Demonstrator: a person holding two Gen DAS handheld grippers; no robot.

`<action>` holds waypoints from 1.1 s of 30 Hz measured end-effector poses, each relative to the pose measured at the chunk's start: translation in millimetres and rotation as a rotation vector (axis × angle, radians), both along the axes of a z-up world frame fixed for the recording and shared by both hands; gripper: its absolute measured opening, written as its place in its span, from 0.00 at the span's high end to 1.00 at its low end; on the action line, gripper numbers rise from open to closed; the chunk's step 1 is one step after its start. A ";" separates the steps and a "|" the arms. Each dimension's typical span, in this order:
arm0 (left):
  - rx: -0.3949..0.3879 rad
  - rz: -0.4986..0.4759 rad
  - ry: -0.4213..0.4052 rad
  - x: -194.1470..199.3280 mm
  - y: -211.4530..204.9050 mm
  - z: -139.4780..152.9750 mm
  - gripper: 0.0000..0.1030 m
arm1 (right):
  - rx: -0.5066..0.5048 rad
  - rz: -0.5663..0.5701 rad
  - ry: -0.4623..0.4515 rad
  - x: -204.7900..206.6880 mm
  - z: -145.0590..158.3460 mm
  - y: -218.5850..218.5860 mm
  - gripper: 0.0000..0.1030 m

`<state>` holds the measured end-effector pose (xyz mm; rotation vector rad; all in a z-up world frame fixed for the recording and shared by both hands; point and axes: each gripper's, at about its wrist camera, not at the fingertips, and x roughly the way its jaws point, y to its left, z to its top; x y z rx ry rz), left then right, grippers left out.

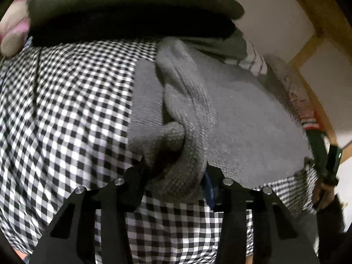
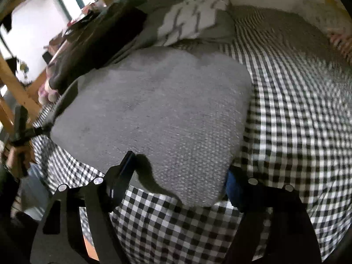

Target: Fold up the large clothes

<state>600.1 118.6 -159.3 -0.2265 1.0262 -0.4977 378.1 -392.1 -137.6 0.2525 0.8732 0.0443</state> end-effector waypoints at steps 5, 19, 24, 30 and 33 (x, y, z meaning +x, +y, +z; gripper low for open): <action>-0.066 0.059 0.000 -9.5 40.5 13.9 0.79 | 0.181 0.002 -0.064 -4.9 0.2 -23.8 0.77; -0.240 -0.004 -0.110 -36.3 72.8 16.2 0.32 | 0.366 0.056 -0.080 4.4 -19.6 -23.5 0.16; -0.141 -0.090 -0.110 -21.4 35.6 11.7 0.24 | 0.267 0.046 -0.138 19.0 -7.5 -7.0 0.54; -0.147 -0.039 -0.015 9.2 14.5 -8.7 0.68 | 0.345 0.049 -0.073 31.8 -21.1 -19.9 0.81; -0.159 -0.011 0.046 13.1 15.7 -14.5 0.73 | 0.374 0.029 -0.077 25.1 -20.5 -25.9 0.83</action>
